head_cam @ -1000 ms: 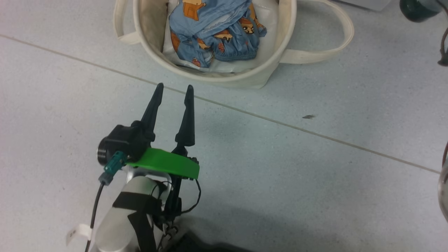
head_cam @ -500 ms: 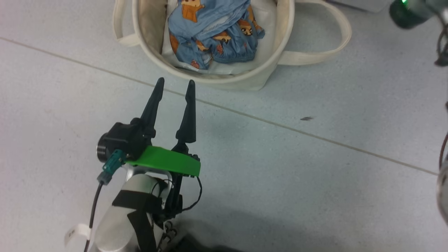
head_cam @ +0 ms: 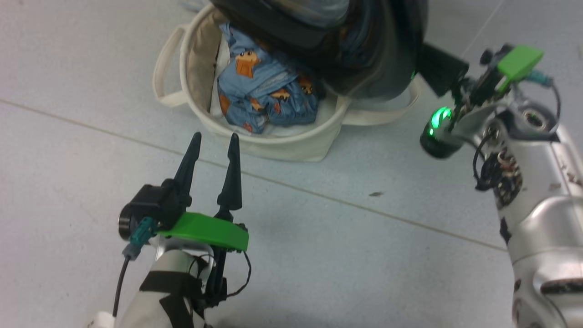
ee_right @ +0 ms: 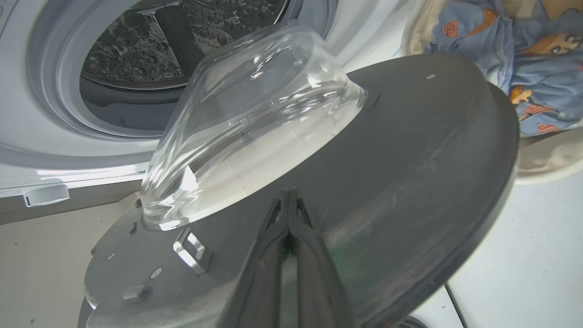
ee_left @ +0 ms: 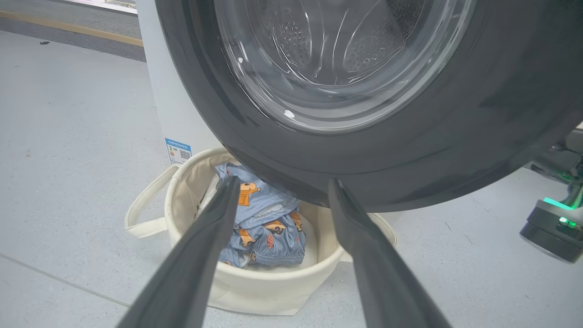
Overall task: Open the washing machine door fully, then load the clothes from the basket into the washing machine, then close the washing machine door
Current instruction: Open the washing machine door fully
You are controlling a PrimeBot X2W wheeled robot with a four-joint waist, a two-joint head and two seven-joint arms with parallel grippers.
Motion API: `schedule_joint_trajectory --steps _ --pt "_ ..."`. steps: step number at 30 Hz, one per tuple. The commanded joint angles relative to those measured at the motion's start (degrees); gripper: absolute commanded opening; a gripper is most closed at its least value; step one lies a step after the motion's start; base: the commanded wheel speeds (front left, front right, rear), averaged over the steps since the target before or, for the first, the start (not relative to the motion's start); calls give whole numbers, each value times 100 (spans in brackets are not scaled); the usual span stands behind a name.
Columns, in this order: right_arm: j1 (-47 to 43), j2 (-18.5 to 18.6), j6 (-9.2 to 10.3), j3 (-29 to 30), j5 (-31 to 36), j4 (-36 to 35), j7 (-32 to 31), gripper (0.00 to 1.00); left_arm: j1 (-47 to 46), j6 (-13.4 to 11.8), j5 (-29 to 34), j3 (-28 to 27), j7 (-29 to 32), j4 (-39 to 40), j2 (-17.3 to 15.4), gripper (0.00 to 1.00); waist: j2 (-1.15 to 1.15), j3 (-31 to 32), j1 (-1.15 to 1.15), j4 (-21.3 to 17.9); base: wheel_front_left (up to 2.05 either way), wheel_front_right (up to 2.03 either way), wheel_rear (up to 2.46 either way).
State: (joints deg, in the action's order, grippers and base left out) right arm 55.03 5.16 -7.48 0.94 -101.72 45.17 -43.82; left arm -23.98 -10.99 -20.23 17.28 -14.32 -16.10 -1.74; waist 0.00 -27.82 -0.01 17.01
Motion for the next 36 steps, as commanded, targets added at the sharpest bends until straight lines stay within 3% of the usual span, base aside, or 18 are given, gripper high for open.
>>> schedule_joint_trajectory --steps 1,4,16,24,29,36 --pt "-135 -204 -1 -147 -98 -178 -69 0 113 25 63 -242 -68 118 -114 100 0 263 1 -60 0 0 0" --pt "-429 -223 -1 -356 -464 -185 -90 0 216 58 91 -294 -68 80 -114 100 0 462 1 -50 0 0 0" --pt "-1161 -227 -1 -2253 -1791 -649 597 0 493 173 112 -442 -68 18 -114 100 0 908 1 47 0 0 0" --pt "-1303 -227 -1 -2561 -1851 -662 948 0 578 226 157 -490 -68 -8 -114 100 0 1085 1 51 0 0 0" --pt "-1315 -225 -1 -2411 -1552 -676 1208 0 619 267 188 -527 -68 -26 -114 100 0 1203 1 -74 0 0 0" --pt "-1642 58 -1 -2508 958 -1642 3342 0 712 333 309 -657 -68 -68 -114 100 0 1515 1 -437 0 0 0"
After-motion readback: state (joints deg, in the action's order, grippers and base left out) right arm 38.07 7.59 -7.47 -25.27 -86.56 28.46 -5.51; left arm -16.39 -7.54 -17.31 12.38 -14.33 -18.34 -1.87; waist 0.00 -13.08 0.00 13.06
